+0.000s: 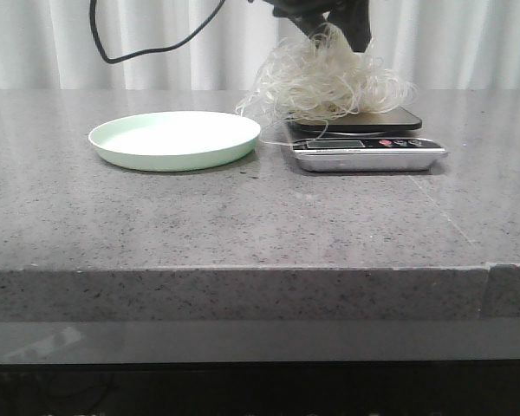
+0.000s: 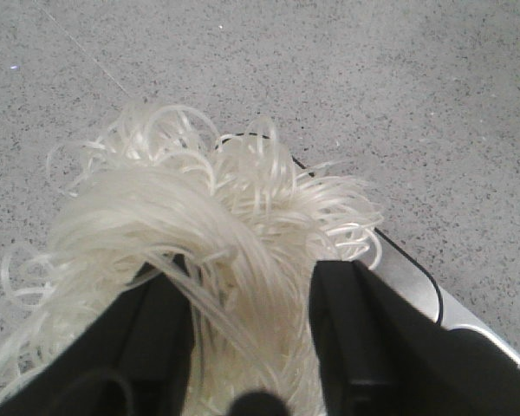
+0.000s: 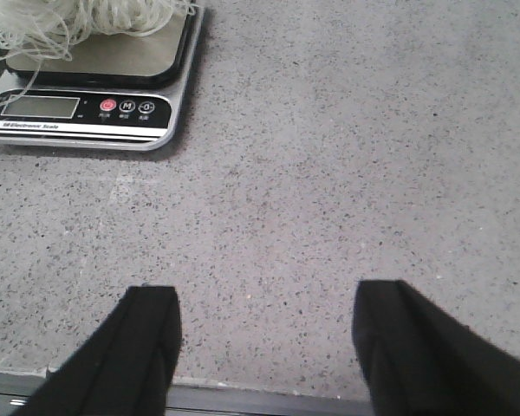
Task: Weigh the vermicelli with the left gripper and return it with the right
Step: 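Lower the vermicelli onto the scale pan and open the left gripper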
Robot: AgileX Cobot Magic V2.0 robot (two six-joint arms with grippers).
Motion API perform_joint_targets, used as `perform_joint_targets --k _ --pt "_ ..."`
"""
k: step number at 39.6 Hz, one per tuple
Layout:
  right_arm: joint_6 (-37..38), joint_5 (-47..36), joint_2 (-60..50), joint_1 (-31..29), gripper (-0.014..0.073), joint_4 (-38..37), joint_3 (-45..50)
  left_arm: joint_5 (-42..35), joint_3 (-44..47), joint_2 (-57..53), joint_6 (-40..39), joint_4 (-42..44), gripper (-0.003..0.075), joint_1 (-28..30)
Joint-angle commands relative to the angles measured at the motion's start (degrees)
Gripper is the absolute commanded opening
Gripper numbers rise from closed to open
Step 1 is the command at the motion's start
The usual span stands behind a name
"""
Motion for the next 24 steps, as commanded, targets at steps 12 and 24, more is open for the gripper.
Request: perform_joint_targets --k 12,24 --pt "-0.7 -3.5 0.8 -0.4 0.0545 -0.1 -1.8 1.7 -6.2 -4.9 0.2 1.4 0.0509 -0.5" --pt "-0.7 -3.5 0.8 -0.4 0.0545 -0.1 -1.8 14.6 -15.6 -11.4 0.0 4.3 0.0501 -0.5"
